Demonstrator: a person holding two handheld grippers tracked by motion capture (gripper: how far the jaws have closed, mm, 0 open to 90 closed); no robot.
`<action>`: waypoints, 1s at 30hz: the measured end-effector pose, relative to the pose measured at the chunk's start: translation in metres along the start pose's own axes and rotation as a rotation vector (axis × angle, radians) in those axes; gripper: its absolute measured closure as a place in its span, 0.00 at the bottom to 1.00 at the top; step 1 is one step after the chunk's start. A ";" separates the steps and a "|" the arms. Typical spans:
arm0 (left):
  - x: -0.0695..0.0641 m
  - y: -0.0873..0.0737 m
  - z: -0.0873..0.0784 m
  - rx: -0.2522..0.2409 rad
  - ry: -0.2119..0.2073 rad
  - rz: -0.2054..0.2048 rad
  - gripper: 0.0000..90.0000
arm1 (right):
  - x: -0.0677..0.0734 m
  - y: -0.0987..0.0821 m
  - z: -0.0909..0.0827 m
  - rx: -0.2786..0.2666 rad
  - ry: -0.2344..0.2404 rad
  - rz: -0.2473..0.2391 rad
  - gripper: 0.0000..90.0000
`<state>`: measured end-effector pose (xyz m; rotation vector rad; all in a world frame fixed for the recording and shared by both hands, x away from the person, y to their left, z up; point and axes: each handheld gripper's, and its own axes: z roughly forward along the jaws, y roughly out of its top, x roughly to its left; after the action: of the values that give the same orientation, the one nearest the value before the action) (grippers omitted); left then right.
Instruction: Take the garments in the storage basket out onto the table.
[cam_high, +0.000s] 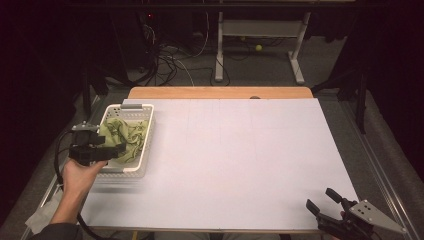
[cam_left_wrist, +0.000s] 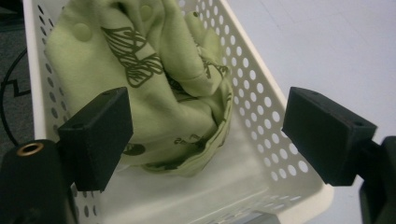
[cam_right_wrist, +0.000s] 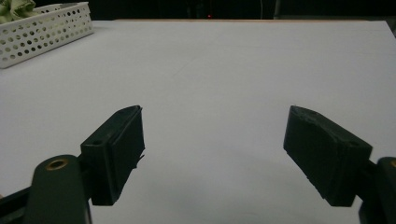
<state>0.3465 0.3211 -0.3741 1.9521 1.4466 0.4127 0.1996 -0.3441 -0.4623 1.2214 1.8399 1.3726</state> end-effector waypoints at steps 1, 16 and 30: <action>0.001 0.002 0.001 0.006 0.010 0.000 0.16 | 0.000 0.000 -0.001 -0.007 -0.013 -0.003 0.23; 0.020 0.024 0.024 0.091 0.061 -0.048 0.13 | -0.001 0.000 0.000 0.001 -0.009 0.000 0.22; 0.017 0.029 0.046 0.133 0.066 -0.049 0.13 | 0.000 0.000 0.000 0.002 -0.007 0.002 0.22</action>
<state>0.4016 0.3176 -0.3905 2.0191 1.5961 0.3702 0.1998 -0.3445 -0.4624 1.2276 1.8362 1.3663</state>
